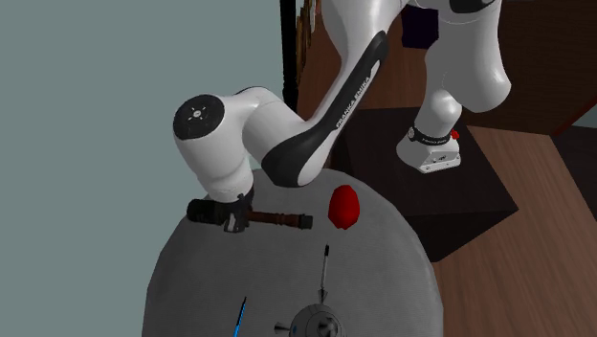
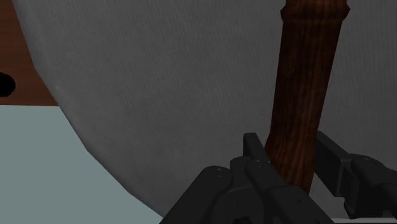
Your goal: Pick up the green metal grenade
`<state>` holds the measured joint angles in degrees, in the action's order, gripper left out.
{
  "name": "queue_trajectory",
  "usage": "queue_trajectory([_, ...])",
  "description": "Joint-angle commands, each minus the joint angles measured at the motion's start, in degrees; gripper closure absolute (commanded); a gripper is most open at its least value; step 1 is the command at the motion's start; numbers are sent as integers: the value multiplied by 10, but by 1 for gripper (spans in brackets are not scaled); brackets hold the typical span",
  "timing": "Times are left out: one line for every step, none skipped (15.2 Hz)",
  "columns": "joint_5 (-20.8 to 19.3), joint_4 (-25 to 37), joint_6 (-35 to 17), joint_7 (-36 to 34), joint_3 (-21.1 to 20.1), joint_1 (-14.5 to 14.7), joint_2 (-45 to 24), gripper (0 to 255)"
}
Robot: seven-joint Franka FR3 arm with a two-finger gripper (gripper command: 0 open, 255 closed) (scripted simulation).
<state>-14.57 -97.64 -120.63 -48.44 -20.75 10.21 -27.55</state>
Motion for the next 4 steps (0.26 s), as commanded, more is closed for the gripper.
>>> queue_trajectory([4, 2, 11, 3, -2, -2, 9, 255])
queue_trajectory([6, 5, 17, 4, -3, -2, 13, 255])
queue_trajectory([6, 5, 18, 4, -3, -2, 13, 255])
queue_trajectory([6, 6, 18, 4, -3, -2, 13, 255])
